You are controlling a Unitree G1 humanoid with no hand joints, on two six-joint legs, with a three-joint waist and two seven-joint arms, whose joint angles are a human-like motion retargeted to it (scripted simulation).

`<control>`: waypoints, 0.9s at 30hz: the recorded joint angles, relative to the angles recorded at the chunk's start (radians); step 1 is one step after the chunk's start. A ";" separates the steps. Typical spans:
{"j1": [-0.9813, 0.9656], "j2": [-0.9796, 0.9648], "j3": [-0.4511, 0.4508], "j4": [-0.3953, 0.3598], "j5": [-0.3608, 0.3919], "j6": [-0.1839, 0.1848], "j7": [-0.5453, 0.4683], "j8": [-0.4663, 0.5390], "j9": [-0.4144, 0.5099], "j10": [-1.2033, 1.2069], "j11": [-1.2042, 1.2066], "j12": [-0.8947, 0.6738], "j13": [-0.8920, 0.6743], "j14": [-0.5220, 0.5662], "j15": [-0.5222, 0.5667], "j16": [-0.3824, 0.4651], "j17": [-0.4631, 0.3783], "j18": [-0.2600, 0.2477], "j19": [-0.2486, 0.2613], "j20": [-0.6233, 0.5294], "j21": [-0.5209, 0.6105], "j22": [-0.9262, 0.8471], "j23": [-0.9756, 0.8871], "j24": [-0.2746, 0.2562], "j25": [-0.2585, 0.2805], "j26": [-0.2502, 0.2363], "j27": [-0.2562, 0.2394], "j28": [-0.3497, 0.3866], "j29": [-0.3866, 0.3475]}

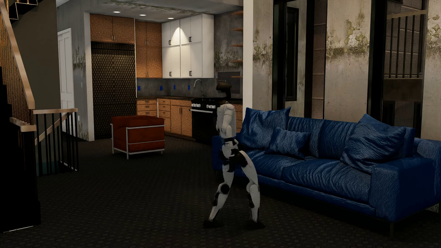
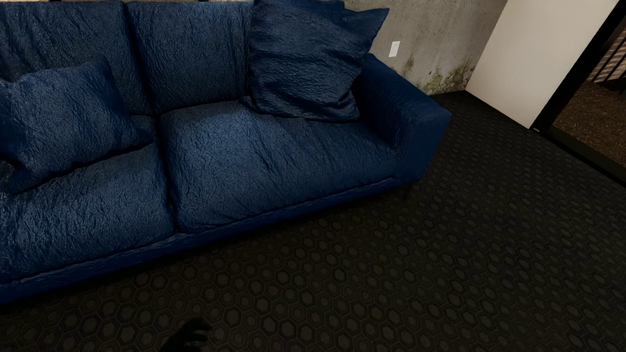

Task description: Go to the sofa

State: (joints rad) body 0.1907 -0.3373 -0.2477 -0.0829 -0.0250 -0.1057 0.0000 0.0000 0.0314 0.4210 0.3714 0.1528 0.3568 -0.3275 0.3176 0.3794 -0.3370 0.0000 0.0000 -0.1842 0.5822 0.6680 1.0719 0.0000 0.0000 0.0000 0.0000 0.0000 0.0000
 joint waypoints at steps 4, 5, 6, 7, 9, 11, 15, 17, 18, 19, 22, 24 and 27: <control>0.040 -0.013 0.017 0.062 0.026 0.012 0.000 0.000 -0.046 0.018 0.053 0.078 -0.058 -0.008 0.018 -0.029 -0.009 0.000 0.000 -0.078 -0.021 0.150 -0.015 0.000 0.000 0.000 0.000 0.000 0.000; 0.050 -0.014 0.030 0.086 0.041 0.029 0.000 0.000 -0.053 0.027 0.082 0.087 -0.084 0.016 0.022 -0.045 -0.014 0.000 0.000 -0.126 -0.025 0.256 -0.014 0.000 0.000 0.000 0.000 0.000 0.000; 0.057 -0.002 0.046 0.109 0.058 0.049 0.000 0.000 -0.054 0.048 0.110 0.093 -0.118 0.052 -0.002 -0.066 -0.020 0.000 0.000 -0.182 -0.027 0.376 -0.013 0.000 0.000 0.000 0.000 0.000 0.000; 0.052 0.023 0.057 0.132 0.074 0.067 0.000 0.000 -0.052 0.086 0.127 0.103 -0.155 0.096 -0.033 -0.085 -0.027 0.000 0.000 -0.252 -0.032 0.481 -0.021 0.000 0.000 0.000 0.000 0.000 0.000; -0.027 0.091 0.063 0.179 0.095 0.097 0.000 0.000 -0.042 0.237 0.127 0.144 -0.219 0.189 -0.098 -0.096 -0.044 0.000 0.000 -0.422 -0.086 0.541 -0.075 0.000 0.000 0.000 0.000 0.000 0.000; -0.176 0.154 0.079 0.210 0.109 0.126 0.000 0.000 -0.015 0.486 0.127 0.185 -0.261 0.279 -0.161 -0.086 -0.066 0.000 0.000 -0.503 -0.172 0.453 -0.159 0.000 0.000 0.000 0.000 0.000 0.000; -0.447 0.248 0.226 0.173 0.136 0.152 0.000 0.000 0.032 0.853 0.095 0.187 -0.350 0.306 -0.240 -0.123 -0.098 0.000 0.000 -0.306 -0.294 0.354 -0.192 0.000 0.000 0.000 0.000 0.000 0.000; -0.501 0.278 0.297 0.153 0.130 0.148 0.000 0.000 0.054 0.786 0.090 0.164 -0.404 0.237 -0.248 -0.134 -0.105 0.000 0.000 -0.255 -0.277 0.287 -0.177 0.000 0.000 0.000 0.000 0.000 0.000; -0.507 0.279 0.327 0.150 0.126 0.144 0.000 0.000 0.064 0.694 0.099 0.146 -0.425 0.225 -0.259 -0.129 -0.109 0.000 0.000 -0.265 -0.243 0.253 -0.185 0.000 0.000 0.000 0.000 0.000 0.000; -0.502 0.271 0.348 0.143 0.121 0.137 0.000 0.000 0.075 0.588 0.114 0.125 -0.445 0.229 -0.277 -0.121 -0.110 0.000 0.000 -0.282 -0.206 0.229 -0.202 0.000 0.000 0.000 0.000 0.000 0.000; -0.455 0.243 0.355 0.112 0.104 0.104 0.000 0.000 0.104 0.315 0.160 0.064 -0.484 0.240 -0.328 -0.093 -0.084 0.000 0.000 -0.317 -0.115 0.251 -0.276 0.000 0.000 0.000 0.000 0.000 0.000; -0.411 0.264 0.340 0.112 0.100 0.097 0.000 0.000 0.105 0.234 0.154 0.044 -0.464 0.244 -0.336 -0.087 -0.056 0.000 0.000 -0.305 -0.082 0.305 -0.331 0.000 0.000 0.000 0.000 0.000 0.000; -0.335 0.332 0.279 0.107 0.099 0.106 0.000 0.000 0.064 0.145 0.093 0.047 -0.359 0.222 -0.336 -0.103 -0.018 0.000 0.000 -0.250 -0.085 0.348 -0.356 0.000 0.000 0.000 0.000 0.000 0.000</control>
State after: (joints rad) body -0.1441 -0.0051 0.0312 0.0242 0.0736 0.0000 0.0000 0.0000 0.0950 0.5659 0.4646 0.1997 -0.0018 -0.1051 -0.0187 0.2765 -0.3550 0.0000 0.0000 -0.4341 0.4976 1.0161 0.7156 0.0000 0.0000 0.0000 0.0000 0.0000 0.0000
